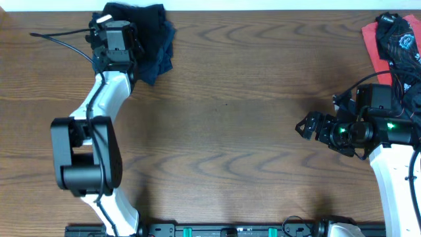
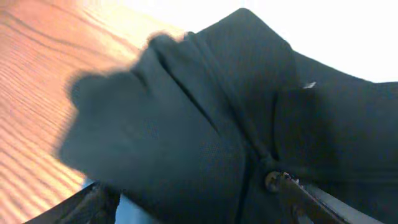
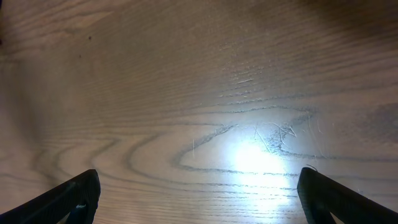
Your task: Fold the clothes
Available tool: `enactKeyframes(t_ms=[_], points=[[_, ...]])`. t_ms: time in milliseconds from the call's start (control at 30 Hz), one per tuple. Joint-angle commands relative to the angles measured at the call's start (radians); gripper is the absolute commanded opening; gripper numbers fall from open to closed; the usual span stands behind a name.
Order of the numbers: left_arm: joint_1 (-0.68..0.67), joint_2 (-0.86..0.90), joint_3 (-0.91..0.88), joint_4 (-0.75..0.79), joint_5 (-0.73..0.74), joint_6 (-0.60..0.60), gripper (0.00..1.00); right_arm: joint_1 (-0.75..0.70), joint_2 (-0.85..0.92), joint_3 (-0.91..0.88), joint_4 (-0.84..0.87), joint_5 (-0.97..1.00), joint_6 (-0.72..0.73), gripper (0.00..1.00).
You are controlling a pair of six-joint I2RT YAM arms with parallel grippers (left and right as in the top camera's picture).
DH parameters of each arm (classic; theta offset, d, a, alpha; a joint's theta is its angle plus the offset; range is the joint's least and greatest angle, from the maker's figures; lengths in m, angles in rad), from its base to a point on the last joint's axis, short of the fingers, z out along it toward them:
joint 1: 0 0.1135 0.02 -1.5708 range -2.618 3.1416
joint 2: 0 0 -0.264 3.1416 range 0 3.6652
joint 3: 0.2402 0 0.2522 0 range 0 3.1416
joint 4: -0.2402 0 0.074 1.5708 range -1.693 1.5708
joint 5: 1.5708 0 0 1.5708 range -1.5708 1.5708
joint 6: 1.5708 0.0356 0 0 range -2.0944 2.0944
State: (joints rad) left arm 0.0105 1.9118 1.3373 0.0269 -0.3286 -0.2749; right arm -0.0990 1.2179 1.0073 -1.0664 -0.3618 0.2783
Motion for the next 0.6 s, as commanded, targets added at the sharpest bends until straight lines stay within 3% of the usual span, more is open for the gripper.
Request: enactKeyframes(t_ms=[0,33,167,233,567], points=[[0.005,-0.130,0.026,-0.016,-0.024,0.032,0.82,-0.005,-0.007,0.017,0.000,0.011,-0.026,0.99],[0.005,-0.146,0.026,-0.016,-0.024,0.032,0.78,-0.005,-0.007,0.017,0.001,0.016,-0.026,0.99],[0.006,-0.176,0.026,0.038,-0.024,0.031,0.26,-0.005,-0.007,0.017,0.006,0.023,-0.030,0.99],[0.008,-0.163,0.026,0.071,-0.024,0.032,0.06,-0.005,-0.007,0.017,0.011,0.023,-0.029,0.99],[0.090,0.095,0.031,0.258,-0.020,0.189,0.06,-0.005,-0.007,0.017,0.014,0.026,-0.033,0.99]])
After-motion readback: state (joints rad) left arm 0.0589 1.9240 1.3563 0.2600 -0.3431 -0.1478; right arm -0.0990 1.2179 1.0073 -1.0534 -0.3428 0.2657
